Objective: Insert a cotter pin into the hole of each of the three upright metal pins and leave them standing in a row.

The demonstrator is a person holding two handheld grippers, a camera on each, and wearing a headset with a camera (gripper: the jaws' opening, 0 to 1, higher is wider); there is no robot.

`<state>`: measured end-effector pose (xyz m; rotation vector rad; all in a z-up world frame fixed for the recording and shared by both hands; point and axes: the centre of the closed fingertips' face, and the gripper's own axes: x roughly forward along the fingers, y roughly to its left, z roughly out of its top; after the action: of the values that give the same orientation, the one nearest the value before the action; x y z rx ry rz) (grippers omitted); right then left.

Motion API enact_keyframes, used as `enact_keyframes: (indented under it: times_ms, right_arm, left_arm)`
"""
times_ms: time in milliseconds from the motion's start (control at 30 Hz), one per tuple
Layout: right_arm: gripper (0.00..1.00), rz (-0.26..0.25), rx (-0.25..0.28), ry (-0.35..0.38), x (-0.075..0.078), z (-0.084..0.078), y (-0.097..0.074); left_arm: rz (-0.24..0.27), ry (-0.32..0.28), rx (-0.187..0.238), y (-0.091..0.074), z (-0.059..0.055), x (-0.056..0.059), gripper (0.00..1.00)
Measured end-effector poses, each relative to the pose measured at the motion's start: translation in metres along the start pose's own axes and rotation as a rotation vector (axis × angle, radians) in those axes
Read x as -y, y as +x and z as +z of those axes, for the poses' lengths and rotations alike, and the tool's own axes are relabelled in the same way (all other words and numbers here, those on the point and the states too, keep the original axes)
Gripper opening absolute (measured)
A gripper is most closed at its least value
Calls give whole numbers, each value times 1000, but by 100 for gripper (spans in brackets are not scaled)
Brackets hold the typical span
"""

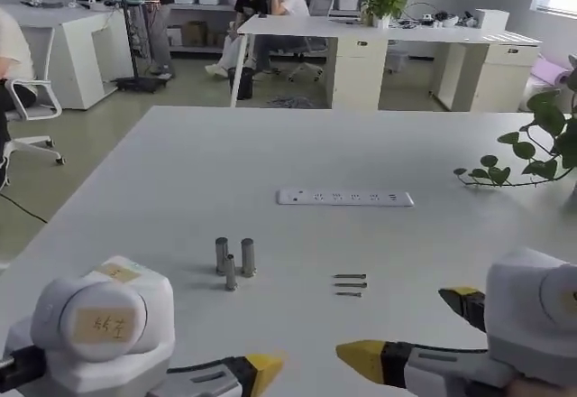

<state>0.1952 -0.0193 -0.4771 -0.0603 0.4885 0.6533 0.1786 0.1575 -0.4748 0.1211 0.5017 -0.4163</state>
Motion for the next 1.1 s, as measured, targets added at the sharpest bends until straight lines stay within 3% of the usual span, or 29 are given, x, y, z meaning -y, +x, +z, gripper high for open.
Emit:
enact_keyframes:
  times_ms: [133, 267, 433, 633, 800, 1100]
  right_arm:
    - [97, 1, -5, 1, 1, -2, 0]
    - [95, 12, -7, -1, -1, -3, 1]
    - [94, 9, 24, -31, -3, 2, 3]
    - [90, 13, 22, -44, -3, 2, 5]
    - [88, 10, 16, -35, 0, 1, 6]
    - [87, 16, 19, -27, 5, -2, 9]
  left_arm:
    - [2, 3, 23, 1, 3, 0, 89]
    - [4, 9, 15, 1, 3, -2, 88]
    - [8, -4, 33, 1, 4, -5, 85]
    - [-1, -30, 59, 4, 6, -7, 79]
    - [21, 6, 38, 11, 4, -14, 77]
    - [25, 3, 40, 35, 7, -31, 69]
